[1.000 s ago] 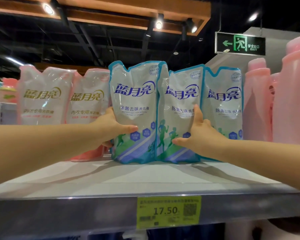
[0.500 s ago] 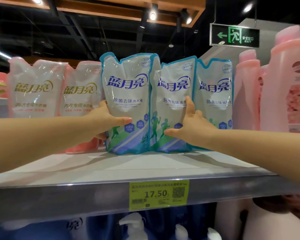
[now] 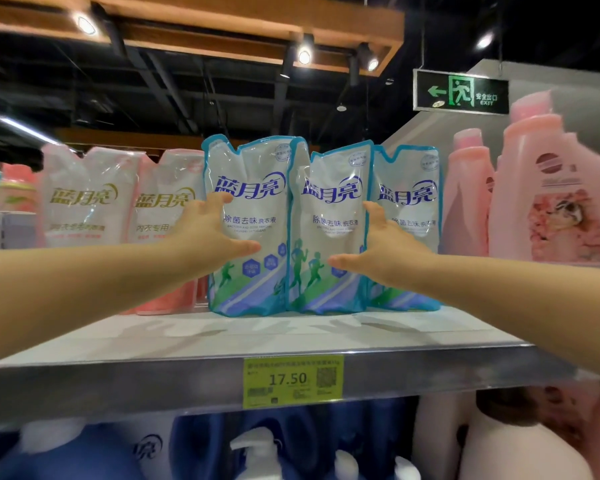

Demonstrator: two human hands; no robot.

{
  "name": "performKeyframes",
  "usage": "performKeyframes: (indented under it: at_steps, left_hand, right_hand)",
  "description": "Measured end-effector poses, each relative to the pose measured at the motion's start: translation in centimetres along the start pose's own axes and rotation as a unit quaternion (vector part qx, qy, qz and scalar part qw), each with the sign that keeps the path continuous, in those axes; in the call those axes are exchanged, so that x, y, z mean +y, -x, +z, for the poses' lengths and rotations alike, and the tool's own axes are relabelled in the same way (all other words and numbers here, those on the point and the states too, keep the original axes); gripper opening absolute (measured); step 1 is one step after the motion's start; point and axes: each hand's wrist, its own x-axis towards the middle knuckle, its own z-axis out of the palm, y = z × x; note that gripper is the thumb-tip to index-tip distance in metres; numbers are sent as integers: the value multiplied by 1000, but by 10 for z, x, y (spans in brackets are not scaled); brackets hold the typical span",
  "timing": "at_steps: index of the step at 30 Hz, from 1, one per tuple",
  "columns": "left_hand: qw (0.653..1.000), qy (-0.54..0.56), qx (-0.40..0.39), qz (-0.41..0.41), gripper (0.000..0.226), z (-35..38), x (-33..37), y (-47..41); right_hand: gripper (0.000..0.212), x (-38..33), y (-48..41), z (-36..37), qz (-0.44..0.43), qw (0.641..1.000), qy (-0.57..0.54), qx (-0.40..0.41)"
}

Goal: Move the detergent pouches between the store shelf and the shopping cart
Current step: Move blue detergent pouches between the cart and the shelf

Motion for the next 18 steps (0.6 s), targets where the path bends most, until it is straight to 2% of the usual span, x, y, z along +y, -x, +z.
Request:
performKeyframes:
  at_steps: [5,11,18]
  left_hand:
    - [999,-25,-11,24,69,-1,17,22]
    - [997,-53,-9,61,62,-6,28,60]
    - [993,-83,39,73,53,-33,23,113]
  right_hand:
    - [94,-3,19,-10,-30,999,-17,-5]
    - [79,-3,46,-18,-73,997,-31,-25]
    - [60,-17,96,-21,-93,992,-83,-20]
